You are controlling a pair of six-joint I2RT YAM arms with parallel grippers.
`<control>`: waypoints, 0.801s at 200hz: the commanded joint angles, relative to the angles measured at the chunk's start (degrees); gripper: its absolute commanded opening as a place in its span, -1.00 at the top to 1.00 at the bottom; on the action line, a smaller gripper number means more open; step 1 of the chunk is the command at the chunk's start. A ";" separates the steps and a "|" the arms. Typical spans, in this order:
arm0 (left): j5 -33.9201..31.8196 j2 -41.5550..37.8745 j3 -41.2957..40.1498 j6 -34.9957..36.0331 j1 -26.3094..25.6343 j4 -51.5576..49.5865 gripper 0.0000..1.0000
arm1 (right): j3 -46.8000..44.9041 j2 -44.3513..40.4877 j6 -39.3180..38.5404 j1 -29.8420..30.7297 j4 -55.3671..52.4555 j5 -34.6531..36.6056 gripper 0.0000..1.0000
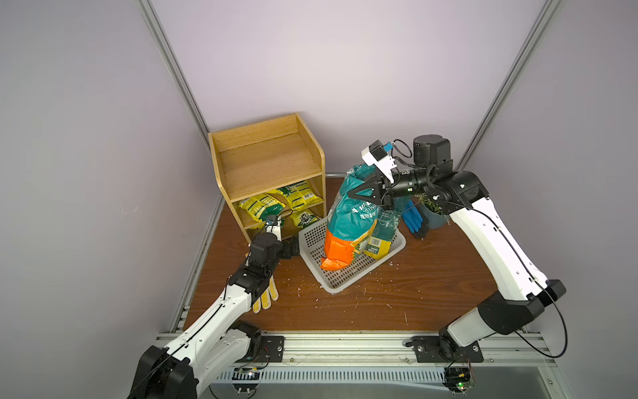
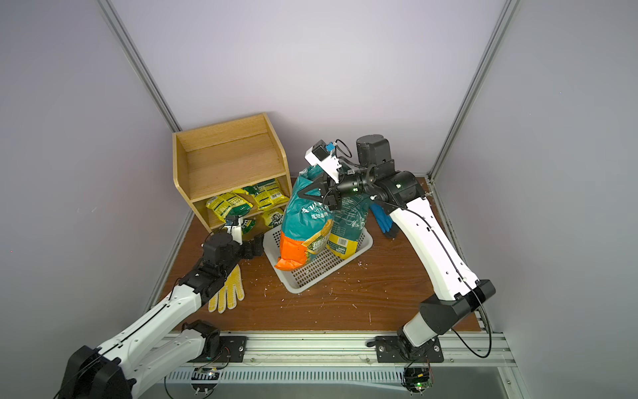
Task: Take down the fertilizer bag from the shelf
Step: Place the fertilizer bag in the storage box.
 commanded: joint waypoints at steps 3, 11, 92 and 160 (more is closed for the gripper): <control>-0.34 0.40 -0.27 -0.01 -0.23 -0.81 -0.99 | 0.39 -0.61 -5.29 -0.08 9.46 -3.04 1.00; -0.50 0.40 -0.33 -0.03 -0.23 -0.94 -1.00 | 0.61 1.36 -6.27 -0.05 8.14 -3.54 1.00; -0.64 -0.39 0.59 -0.60 -0.25 -2.78 -0.99 | 1.98 15.07 -23.63 -1.07 -8.41 14.95 1.00; 4.00 3.62 3.95 -4.08 -0.65 -3.40 -1.00 | -21.88 0.59 -10.97 -2.07 16.82 42.08 0.86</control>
